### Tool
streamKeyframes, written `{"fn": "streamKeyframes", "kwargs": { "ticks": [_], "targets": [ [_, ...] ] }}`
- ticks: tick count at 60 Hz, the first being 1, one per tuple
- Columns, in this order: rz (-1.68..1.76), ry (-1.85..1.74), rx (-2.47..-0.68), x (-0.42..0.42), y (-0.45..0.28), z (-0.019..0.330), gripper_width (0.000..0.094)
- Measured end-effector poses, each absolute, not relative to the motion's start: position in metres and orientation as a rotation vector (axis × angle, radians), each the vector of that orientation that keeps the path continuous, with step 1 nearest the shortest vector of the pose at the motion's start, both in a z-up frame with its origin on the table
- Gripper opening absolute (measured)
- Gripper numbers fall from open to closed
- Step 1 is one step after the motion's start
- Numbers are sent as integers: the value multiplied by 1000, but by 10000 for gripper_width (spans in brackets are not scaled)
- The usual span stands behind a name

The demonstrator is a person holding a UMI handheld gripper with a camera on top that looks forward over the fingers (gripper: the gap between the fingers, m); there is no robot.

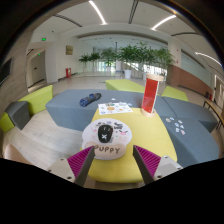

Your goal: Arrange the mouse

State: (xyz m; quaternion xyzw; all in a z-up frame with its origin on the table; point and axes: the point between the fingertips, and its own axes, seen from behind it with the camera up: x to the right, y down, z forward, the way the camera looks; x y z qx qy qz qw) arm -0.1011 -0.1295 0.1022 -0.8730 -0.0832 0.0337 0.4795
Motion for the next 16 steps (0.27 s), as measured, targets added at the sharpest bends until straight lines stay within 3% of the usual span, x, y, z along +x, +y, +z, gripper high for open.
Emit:
{"fn": "streamKeyframes", "kwargs": {
  "ticks": [8, 16],
  "targets": [
    [54, -179, -2109, -69, -142, 99, 836],
    [-5, -180, -2144, -36, -141, 74, 832]
  ]
}}
